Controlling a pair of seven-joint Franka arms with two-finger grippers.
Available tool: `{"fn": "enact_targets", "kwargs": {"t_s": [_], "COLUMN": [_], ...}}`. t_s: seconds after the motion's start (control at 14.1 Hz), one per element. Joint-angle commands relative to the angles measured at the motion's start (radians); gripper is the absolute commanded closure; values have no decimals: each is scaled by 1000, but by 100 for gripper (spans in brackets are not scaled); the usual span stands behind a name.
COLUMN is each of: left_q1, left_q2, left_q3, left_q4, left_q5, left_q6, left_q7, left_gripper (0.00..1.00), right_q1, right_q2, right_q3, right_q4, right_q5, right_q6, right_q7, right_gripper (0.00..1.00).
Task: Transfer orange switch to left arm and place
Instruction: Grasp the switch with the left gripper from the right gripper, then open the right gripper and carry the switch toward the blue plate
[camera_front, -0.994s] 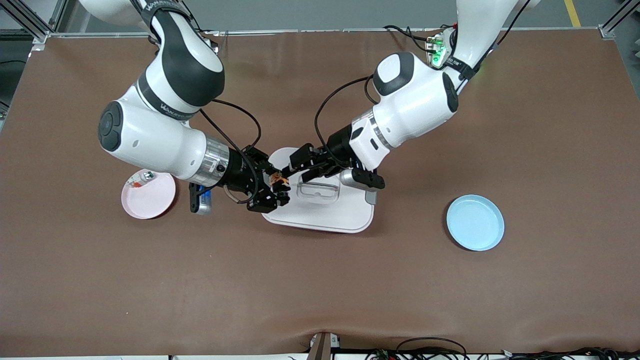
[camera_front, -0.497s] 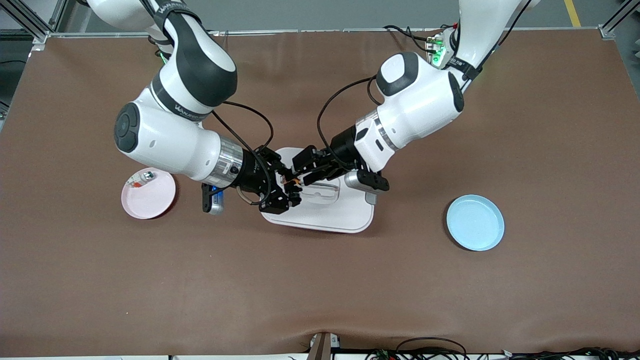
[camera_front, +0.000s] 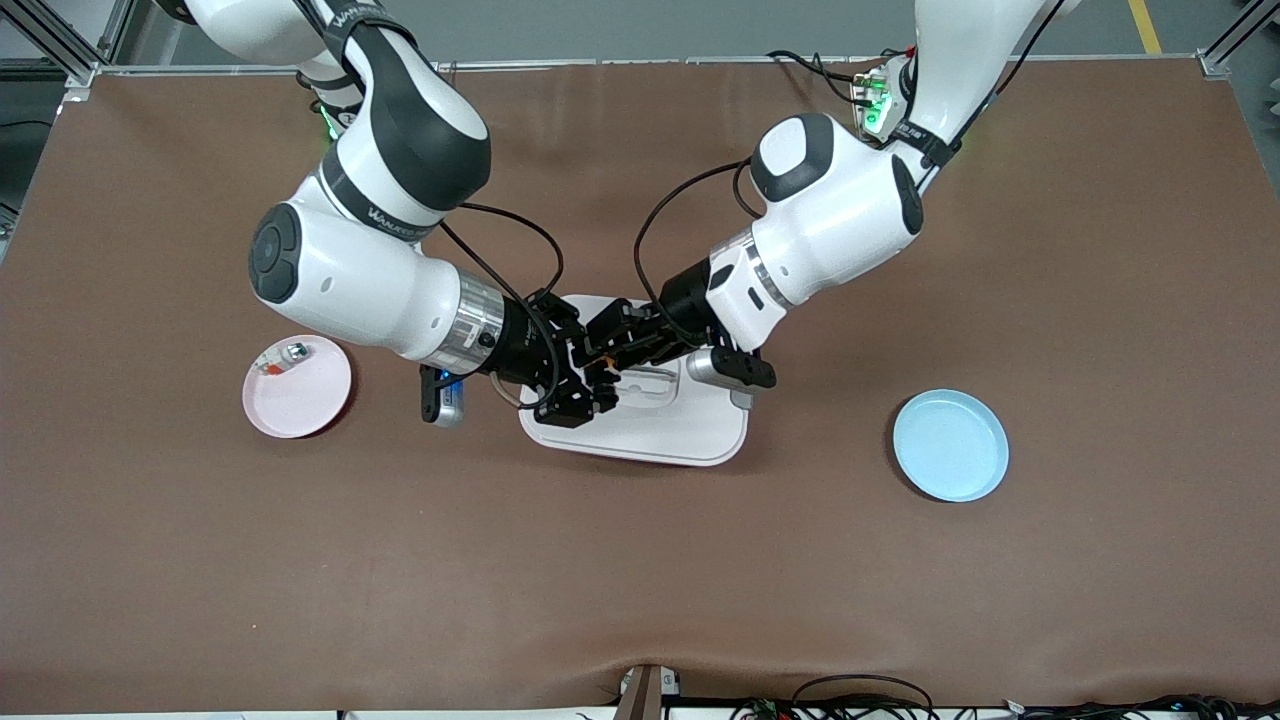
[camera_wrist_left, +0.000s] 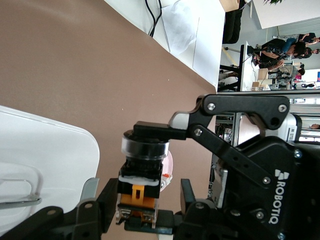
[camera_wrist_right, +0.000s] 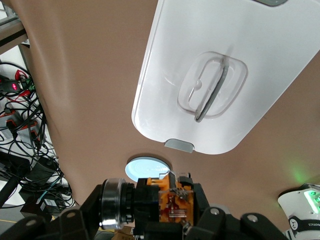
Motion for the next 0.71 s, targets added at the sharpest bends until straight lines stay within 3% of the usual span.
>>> {"fn": "enact_targets", "kwargs": {"t_s": [0.0,0.07,0.14,0.21,0.43,0.5,0.57,0.64], "left_q1": [-6,-4,-6,-6,5,6,8,8], "left_q2": [13,12,11,10,8,8,8,8], "left_q3": [-1,-1,-1,-3,-1,0,3,3], "left_q4": [25,25,27,27,28,28,28,28], "left_q5": [-3,-3,-3,-3,-2,11,32,49], "left_q6": [6,6,6,6,6,6,6,6], "left_q7": [18,18,16,13,15,13,10,9], "left_gripper": [64,75,91,100,100,100,100,100], "right_q1": [13,13,13,13,13,13,15,15], "right_q2": [28,29,28,28,28,28,28,28], "right_q3": [-13,-13,-13,-13,-13,-15,-19,-19], "right_q4": [53,53,53,53,53,53,53,53], "right_q5": [15,15,15,15,15,14,6,6], "right_q6": [-7,-7,-7,-7,-8,-8,-11,-11], "right_q7": [30,30,30,30,29,30,27,27], "right_gripper": [100,100,100,100,98,14,0,0]}}
